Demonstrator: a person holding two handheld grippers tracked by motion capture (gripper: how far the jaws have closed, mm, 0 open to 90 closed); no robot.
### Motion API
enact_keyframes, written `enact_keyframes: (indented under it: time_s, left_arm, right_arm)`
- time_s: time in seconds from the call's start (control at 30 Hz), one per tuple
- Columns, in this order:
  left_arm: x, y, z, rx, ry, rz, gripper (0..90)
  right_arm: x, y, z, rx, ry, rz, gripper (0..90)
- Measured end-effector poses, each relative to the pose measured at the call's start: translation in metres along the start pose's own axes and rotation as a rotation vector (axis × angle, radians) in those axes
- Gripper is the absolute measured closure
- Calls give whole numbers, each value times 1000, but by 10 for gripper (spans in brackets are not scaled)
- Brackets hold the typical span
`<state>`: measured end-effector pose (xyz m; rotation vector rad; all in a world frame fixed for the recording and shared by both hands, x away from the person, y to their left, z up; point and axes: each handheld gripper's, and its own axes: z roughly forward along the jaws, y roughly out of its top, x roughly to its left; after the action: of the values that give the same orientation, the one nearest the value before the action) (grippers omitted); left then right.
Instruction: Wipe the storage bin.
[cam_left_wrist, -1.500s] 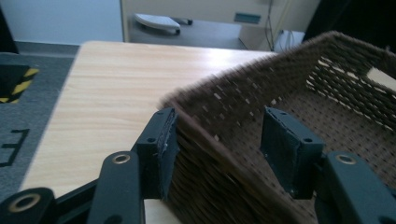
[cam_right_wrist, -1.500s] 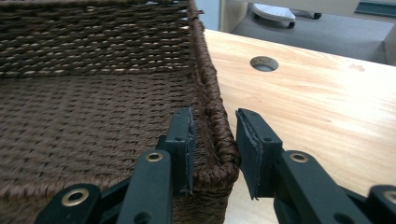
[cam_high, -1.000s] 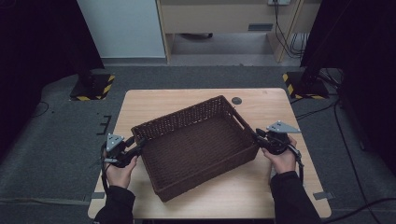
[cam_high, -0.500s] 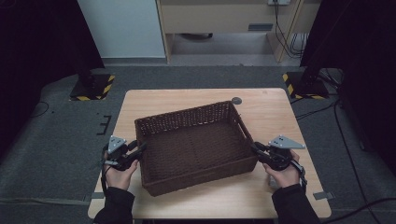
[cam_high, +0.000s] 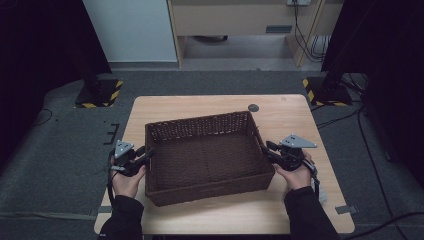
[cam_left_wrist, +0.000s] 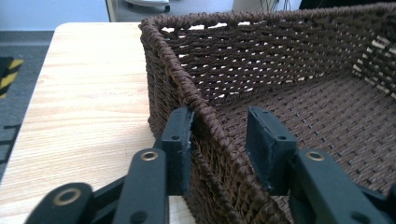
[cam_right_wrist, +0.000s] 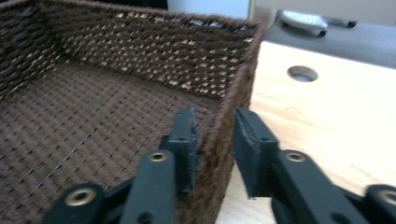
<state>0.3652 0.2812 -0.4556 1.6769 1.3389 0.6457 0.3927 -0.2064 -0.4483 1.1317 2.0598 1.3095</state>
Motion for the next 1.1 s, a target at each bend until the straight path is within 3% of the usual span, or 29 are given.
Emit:
enact_keyframes:
  time_s: [0.2, 0.27, 0.5, 0.73, 1.1]
  left_arm:
    - [-1, 1, -6, 19, -17, 13, 518]
    - [-1, 1, -8, 29, -1, 34, 526]
    - [2, -5, -8, 62, -29, 34, 632]
    - [5, -6, -8, 51, -40, 28, 650]
    - [5, -7, -8, 46, -35, 24, 644]
  right_arm:
    - [8, -3, -3, 20, -1, -5, 753]
    - [13, -4, -7, 23, 2, 6, 749]
    - [21, -9, -18, 14, 25, 8, 716]
    - [6, -5, -33, -59, -38, 22, 540]
    - [-20, -27, -58, -5, -138, 38, 441]
